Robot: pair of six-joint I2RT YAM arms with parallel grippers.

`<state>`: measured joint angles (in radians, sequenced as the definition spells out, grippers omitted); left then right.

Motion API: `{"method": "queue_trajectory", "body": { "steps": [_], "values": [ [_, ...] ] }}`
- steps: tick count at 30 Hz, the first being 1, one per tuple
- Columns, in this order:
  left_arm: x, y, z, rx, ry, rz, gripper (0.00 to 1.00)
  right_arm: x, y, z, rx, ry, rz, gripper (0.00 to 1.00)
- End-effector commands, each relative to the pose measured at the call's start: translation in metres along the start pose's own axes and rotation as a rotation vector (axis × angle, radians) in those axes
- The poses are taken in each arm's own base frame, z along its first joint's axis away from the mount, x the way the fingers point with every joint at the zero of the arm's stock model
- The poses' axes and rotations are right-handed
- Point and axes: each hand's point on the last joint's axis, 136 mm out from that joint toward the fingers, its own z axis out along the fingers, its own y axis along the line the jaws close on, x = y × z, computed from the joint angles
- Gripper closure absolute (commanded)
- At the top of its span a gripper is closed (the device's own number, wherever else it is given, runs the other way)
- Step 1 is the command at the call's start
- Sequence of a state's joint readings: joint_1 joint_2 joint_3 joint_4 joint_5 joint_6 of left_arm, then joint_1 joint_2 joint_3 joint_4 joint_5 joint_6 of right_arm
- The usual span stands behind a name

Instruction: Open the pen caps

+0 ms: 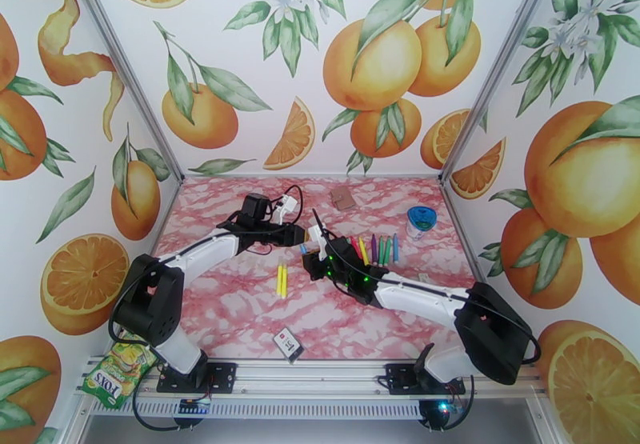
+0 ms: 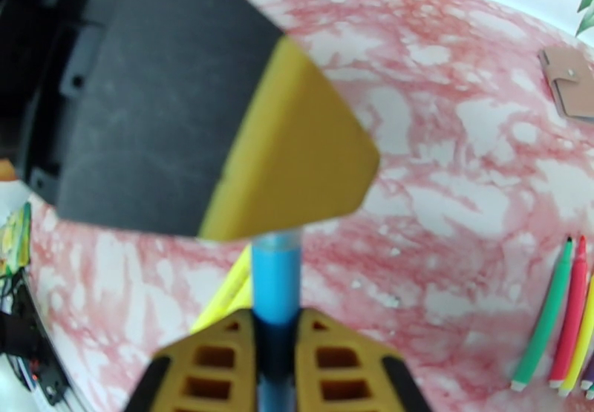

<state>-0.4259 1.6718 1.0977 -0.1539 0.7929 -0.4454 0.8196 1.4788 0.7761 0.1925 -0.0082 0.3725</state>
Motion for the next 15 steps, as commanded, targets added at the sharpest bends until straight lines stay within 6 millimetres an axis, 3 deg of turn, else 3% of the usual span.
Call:
{"method": "queue_trajectory", "body": {
  "steps": [1,4,11,15],
  "values": [
    [-0.01,-0.016,0.0,0.047,-0.012,0.046,0.8,-0.031,0.009,-0.007,-0.024,-0.091,-0.011,0.85],
    [-0.011,-0.017,0.0,0.05,-0.012,0.047,0.84,-0.032,0.009,-0.007,-0.023,-0.095,-0.011,0.85],
    [-0.013,-0.021,-0.002,0.061,-0.011,0.053,0.91,-0.026,0.006,-0.005,-0.01,-0.078,-0.012,0.65],
    [-0.014,-0.027,-0.004,0.08,-0.01,0.061,0.92,-0.023,0.004,-0.001,-0.009,-0.07,-0.009,0.63]
  ]
}}
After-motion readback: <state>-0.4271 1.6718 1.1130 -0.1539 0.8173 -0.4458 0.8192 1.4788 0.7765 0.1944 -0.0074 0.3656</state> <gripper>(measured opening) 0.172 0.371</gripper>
